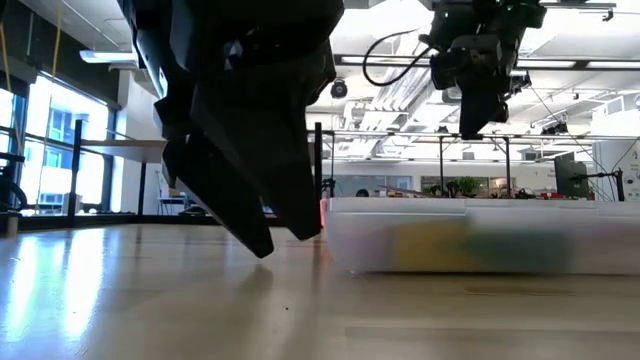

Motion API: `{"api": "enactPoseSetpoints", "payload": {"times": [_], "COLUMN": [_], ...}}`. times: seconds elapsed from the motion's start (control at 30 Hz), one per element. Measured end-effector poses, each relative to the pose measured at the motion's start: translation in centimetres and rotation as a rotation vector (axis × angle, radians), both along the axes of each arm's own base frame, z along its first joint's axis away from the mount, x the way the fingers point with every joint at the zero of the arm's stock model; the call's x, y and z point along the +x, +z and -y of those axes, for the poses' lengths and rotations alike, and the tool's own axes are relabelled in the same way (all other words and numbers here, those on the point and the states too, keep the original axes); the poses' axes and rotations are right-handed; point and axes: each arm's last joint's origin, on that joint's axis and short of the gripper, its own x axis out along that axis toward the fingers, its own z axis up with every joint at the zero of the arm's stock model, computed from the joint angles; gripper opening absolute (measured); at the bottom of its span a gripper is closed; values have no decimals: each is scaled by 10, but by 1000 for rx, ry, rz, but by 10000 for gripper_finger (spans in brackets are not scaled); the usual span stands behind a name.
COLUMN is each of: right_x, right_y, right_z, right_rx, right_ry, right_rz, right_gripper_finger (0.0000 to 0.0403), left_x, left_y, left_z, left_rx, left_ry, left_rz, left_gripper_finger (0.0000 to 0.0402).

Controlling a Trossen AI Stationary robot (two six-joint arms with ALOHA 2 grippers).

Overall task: Pack school essentials
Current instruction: Close the orange supply box

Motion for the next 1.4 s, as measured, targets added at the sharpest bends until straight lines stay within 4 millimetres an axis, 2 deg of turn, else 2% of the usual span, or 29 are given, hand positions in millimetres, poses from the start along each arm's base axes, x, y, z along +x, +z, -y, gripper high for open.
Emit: {"api": "enactPoseSetpoints", "payload": {"times": [0.17, 0.33, 0.5, 0.7, 0.83, 0.97, 1.2, 1.4], "right_x": [6, 4, -1, 1, -1, -3, 4, 4], "right_y": [-3, -30, -56, -61, -73, -90, -113, -118], "right_z": [-15, -22, -16, 5, 16, 25, 28, 23], "right_rx": [-75, -89, -79, -133, -128, -76, 50, 100], "right_ry": [-13, -37, -74, -156, -194, -208, -182, -181], "right_rz": [-51, -96, -80, 48, 117, 108, 58, 13], "right_gripper_finger": [131, 156, 155, 142, 138, 138, 138, 138], "left_x": [1, 1, 1, 2, 3, 5, 7, 7], "left_y": [0, 0, 0, 1, 1, 1, 1, 1], "left_z": [-3, -4, -4, -4, -7, -11, -15, -16], "left_rx": [11, 11, 9, 4, -3, -18, -34, -49], "left_ry": [-17, -16, -16, -13, 8, 43, 68, 81], "left_rz": [-8, -8, -5, 8, 9, 11, 15, 15], "left_gripper_finger": [328, 328, 328, 328, 328, 328, 328, 328]}}
